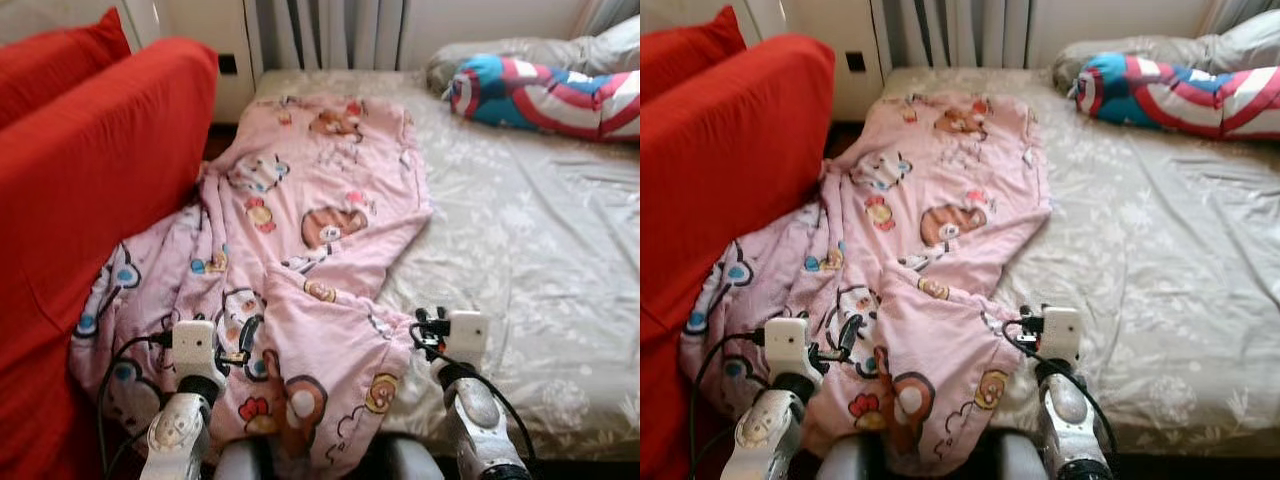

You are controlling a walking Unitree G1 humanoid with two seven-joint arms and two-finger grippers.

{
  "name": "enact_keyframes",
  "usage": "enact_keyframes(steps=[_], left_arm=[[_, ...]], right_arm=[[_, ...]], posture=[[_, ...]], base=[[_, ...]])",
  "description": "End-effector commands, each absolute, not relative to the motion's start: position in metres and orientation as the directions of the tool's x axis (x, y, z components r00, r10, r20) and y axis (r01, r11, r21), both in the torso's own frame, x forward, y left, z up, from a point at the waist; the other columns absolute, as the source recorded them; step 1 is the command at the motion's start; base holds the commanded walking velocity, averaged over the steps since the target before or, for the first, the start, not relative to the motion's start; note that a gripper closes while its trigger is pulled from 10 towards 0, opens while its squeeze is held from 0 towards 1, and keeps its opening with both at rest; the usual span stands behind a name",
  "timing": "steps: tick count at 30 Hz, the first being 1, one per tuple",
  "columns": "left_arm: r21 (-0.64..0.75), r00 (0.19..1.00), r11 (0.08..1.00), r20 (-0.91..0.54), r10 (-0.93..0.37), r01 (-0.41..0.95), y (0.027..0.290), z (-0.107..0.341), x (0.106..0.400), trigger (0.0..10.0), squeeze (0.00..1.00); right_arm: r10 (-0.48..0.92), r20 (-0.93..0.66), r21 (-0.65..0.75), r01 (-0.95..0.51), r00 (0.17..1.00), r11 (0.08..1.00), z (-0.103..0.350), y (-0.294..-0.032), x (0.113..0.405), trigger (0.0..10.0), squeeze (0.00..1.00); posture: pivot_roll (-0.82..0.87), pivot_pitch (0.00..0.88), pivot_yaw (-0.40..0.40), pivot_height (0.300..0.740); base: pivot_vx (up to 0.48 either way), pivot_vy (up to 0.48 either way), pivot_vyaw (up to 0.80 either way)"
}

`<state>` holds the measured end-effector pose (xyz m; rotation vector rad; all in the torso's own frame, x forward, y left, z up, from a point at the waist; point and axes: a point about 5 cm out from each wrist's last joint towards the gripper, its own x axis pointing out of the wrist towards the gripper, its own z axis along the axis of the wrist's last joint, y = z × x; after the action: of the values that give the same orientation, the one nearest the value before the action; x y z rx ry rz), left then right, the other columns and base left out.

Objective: Clean up the room

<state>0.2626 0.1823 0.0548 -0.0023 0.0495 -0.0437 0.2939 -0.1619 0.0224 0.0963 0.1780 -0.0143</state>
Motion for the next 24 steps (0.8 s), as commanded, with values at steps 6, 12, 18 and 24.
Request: enact_keyframes(steps=[6, 12, 18, 24], left_arm=[[0.011, 0.998, 0.999, -0.056, -0.033, 0.034, 0.192, 0.056, 0.259, 10.0, 0.00], [0.022, 0.998, 0.999, -0.044, -0.040, 0.041, 0.194, 0.063, 0.261, 10.0, 0.00], [0.035, 0.998, 0.998, -0.037, -0.051, 0.052, 0.197, 0.068, 0.263, 10.0, 0.00], [0.038, 0.997, 0.998, -0.042, -0.058, 0.060, 0.196, 0.070, 0.256, 10.0, 0.00]], right_arm=[[-0.105, -0.239, 0.182, 0.151, 0.965, 0.972, 0.022, -0.178, 0.302, 10.0, 0.00], [-0.175, -0.296, 0.306, 0.267, 0.939, 0.914, 0.024, -0.189, 0.311, 10.0, 0.00], [-0.170, -0.336, 0.385, 0.300, 0.926, 0.873, 0.026, -0.190, 0.317, 10.0, 0.18], [-0.150, -0.349, 0.450, 0.306, 0.925, 0.839, 0.026, -0.189, 0.319, 10.0, 1.00]], posture=[[0.01, 0.130, 0.011, 0.604], [0.03, 0.146, 0.021, 0.604], [0.05, 0.178, 0.029, 0.604], [0.06, 0.223, 0.034, 0.604]], base=[[0.000, 0.000, 0.00], [0.000, 0.000, 0.00], [0.000, 0.000, 0.00], [0.000, 0.000, 0.00]])
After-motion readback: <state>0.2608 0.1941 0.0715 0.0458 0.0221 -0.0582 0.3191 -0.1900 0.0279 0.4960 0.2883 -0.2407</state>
